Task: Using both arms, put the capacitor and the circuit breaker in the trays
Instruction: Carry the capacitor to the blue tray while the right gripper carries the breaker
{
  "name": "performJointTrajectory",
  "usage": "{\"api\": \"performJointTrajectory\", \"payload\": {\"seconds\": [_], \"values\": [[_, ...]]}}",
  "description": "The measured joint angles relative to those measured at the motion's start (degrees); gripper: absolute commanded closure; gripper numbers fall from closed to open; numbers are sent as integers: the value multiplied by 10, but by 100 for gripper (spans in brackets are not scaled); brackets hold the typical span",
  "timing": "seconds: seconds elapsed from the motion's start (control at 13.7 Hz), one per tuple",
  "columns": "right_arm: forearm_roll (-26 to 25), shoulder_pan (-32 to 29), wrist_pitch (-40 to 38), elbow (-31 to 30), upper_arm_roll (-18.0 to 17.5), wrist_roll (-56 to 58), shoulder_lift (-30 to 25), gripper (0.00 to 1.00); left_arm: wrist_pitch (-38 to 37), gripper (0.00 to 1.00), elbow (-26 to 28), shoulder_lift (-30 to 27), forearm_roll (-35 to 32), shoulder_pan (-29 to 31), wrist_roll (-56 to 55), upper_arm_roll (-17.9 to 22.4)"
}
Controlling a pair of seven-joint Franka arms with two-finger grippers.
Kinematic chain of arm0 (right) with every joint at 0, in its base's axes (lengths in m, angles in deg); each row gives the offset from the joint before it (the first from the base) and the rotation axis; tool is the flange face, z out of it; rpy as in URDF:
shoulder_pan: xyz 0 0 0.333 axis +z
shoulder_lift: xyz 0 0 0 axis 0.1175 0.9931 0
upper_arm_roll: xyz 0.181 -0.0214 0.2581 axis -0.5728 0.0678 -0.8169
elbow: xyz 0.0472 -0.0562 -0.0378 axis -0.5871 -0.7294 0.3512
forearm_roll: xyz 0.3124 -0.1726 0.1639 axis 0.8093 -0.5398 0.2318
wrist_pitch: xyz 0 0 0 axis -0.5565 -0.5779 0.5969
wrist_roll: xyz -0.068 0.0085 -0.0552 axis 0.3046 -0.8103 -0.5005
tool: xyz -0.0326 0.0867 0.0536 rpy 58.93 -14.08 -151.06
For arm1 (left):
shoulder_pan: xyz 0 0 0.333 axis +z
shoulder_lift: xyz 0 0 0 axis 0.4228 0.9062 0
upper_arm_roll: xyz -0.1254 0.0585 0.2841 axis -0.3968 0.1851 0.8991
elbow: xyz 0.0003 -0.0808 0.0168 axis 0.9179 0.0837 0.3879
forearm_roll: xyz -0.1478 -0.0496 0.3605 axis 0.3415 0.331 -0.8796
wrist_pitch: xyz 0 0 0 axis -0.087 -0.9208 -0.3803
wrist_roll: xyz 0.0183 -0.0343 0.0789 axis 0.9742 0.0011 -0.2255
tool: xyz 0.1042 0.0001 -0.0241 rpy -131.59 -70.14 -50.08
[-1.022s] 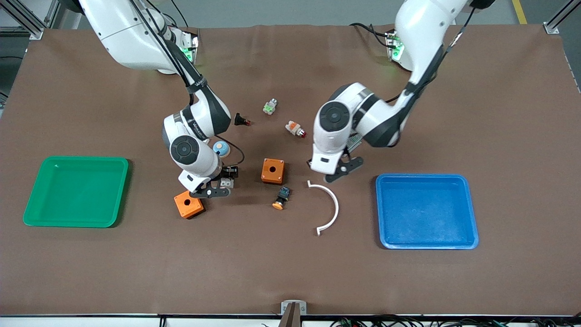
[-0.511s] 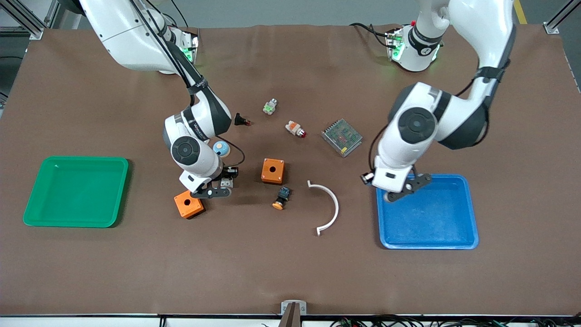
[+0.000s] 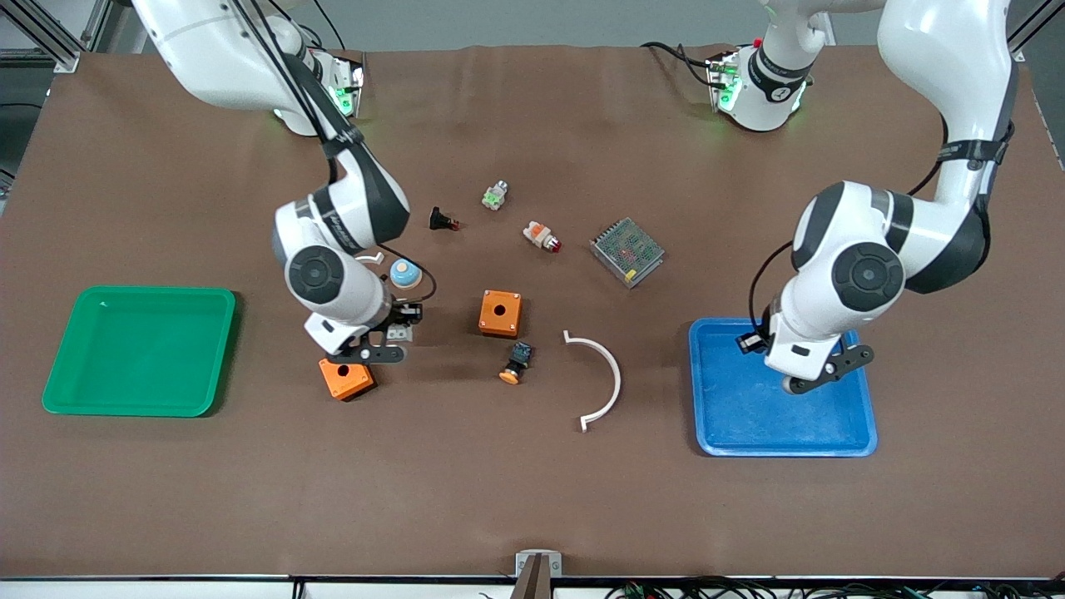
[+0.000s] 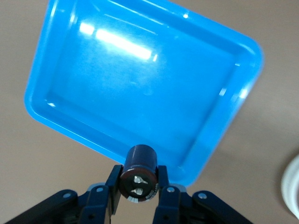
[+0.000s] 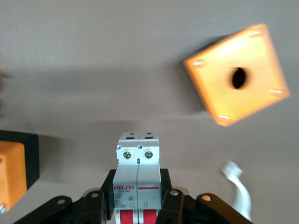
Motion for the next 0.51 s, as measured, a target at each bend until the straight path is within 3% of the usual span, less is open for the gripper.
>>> {"api": "performJointTrajectory", "payload": {"seconds": [0.29,0.51], "values": [[0,-86,-99,9,3,70,-65,77,51,100,6,43,-3,37,28,0],[-1,-168,-139,15,5,114,-84,77,100,100,8,80,-22,57,61,1]]}}
